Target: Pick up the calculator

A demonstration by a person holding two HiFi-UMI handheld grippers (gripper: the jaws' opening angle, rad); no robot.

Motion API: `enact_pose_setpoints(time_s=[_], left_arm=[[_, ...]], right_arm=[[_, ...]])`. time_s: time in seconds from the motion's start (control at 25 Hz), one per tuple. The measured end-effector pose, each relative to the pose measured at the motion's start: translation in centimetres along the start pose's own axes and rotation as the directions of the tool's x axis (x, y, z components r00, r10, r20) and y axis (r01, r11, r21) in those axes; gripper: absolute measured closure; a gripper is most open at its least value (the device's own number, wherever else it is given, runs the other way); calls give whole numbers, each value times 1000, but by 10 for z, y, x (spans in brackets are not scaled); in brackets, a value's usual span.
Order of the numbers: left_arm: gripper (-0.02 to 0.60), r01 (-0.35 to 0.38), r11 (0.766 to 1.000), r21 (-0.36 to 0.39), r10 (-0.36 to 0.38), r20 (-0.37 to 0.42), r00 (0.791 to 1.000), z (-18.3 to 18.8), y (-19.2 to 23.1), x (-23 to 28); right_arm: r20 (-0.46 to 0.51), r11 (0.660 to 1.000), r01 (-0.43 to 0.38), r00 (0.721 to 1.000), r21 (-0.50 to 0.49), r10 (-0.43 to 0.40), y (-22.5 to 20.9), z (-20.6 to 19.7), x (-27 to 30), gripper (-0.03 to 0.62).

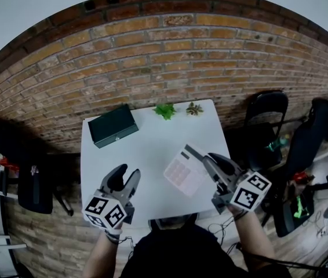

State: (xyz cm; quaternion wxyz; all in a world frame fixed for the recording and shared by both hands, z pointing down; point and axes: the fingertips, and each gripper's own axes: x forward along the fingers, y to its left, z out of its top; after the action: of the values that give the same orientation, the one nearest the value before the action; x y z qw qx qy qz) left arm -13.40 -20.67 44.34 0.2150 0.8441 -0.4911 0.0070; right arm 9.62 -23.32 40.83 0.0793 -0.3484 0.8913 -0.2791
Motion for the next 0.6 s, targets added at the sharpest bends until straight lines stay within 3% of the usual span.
enact_pose_setpoints(time_s=[0.6], left_arm=[[390,5,999,-32,-6,-33,999,-18,-11,9]], right_arm=[[-21,999,8,1000,35,-8,-16,-11,-10,540]])
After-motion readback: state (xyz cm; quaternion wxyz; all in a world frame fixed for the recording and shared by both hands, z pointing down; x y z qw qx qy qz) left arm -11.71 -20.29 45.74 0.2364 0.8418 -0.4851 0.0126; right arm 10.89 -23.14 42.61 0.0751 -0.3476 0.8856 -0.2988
